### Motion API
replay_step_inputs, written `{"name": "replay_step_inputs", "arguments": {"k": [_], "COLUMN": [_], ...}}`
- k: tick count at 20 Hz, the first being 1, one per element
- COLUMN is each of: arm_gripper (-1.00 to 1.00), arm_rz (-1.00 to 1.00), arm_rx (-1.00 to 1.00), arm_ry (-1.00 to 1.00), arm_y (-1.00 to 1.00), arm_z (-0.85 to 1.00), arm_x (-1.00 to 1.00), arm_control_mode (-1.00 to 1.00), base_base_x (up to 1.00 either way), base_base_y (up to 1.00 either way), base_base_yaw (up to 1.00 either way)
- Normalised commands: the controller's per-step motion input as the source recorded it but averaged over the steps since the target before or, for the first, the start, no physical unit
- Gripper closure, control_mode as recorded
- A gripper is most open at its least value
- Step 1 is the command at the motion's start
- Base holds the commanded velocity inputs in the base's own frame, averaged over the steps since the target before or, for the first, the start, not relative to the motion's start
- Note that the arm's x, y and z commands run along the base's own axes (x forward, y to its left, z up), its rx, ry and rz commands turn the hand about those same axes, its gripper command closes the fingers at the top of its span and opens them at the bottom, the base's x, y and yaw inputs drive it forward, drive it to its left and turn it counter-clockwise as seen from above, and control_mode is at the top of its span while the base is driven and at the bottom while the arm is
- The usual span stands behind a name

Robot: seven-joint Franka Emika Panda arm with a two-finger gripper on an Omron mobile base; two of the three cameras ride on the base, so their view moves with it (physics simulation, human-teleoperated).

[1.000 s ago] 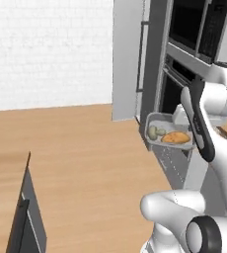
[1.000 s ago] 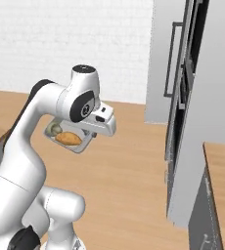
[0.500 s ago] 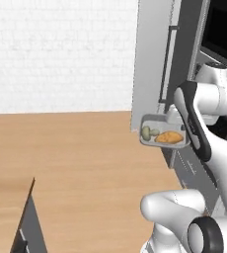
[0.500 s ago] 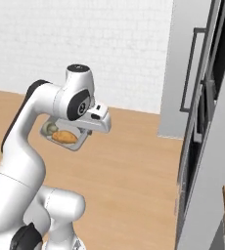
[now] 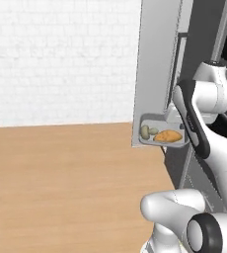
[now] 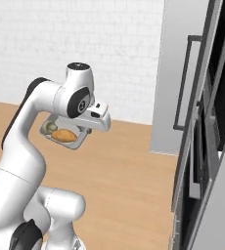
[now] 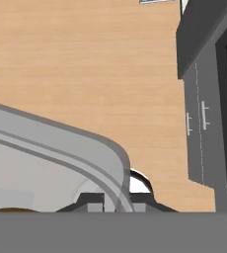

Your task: Take the meat container that has the steak and place it on the second highest rack of the freezer. Then take the vegetable container that has the mushroom and potato and place it on the highest rack of the freezer.

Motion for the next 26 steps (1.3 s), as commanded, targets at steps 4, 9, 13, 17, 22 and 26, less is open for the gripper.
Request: {"name": "replay_step_inputs", "arguments": {"k": [4,9,13,17,22,26], "arm_gripper": [1.00,1.00,1.00,1.00,1.00,1.00], "arm_rz": [0.00,0.00,0.00,0.00,0.00,0.00], "arm_rx": [0.00,0.00,0.00,0.00,0.00,0.00], "arm_ry": [0.00,0.00,0.00,0.00,0.00,0.00], "arm_y": [0.00,0.00,0.00,0.00,0.00,0.00], "arm_z": [0.00,0.00,0.00,0.00,0.00,0.00], "arm_x": [0.00,0.00,0.00,0.00,0.00,0.00], "arm_control_mode": [1.00,1.00,1.00,1.00,1.00,1.00], "base_base_x": [1.00,1.00,1.00,1.00,0.70,0.40], "base_base_y": [0.00,0.00,0.13,0.31,0.41,0.61], "base_base_yaw": [-0.10,-0.15,-0.24,-0.28,-0.40,-0.48]}}
